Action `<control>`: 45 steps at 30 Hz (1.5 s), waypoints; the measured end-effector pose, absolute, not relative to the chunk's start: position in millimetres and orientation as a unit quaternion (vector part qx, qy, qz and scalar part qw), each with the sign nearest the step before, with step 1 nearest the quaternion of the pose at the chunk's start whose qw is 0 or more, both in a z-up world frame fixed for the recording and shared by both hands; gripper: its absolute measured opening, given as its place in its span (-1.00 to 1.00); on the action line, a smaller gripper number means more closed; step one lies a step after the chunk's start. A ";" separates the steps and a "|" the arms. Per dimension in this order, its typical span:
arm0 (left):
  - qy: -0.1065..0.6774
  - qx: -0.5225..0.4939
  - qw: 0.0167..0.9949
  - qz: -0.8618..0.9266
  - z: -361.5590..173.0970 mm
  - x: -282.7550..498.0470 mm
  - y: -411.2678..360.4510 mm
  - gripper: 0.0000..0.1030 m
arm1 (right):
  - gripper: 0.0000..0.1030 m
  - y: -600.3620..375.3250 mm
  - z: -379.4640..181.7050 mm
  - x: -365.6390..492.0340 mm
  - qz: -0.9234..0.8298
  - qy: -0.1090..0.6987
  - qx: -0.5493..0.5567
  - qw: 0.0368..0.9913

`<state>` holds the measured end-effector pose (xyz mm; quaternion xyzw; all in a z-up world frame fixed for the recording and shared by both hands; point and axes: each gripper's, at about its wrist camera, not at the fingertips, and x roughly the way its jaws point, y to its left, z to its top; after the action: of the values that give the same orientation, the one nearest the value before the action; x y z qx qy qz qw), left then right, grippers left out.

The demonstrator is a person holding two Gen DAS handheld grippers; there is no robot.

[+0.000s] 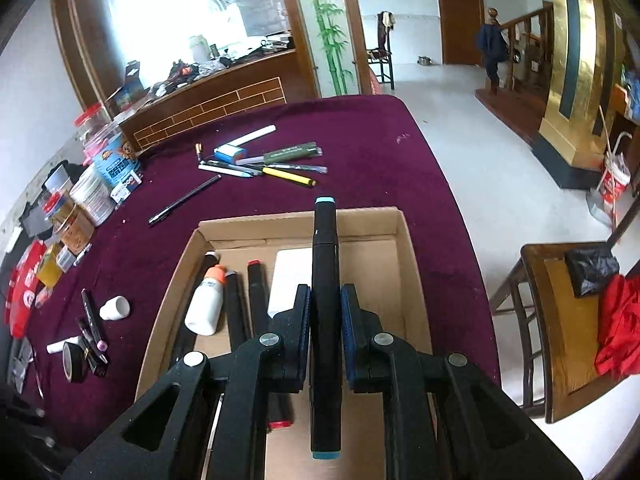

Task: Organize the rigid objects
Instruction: 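Lower both markers into the tray and open both grippers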

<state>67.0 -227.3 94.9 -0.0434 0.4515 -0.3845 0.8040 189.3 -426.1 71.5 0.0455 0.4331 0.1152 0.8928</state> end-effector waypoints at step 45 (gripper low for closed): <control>0.534 -0.135 0.760 -0.346 42.0 130.6 -270.5 -0.75 | -0.75 -446.3 35.5 201.5 0.090 0.508 0.067 0.854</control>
<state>130.6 -270.5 42.0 -0.1351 0.5340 -0.3459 0.7596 201.5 -446.3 35.5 0.0666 0.5077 0.0895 0.8543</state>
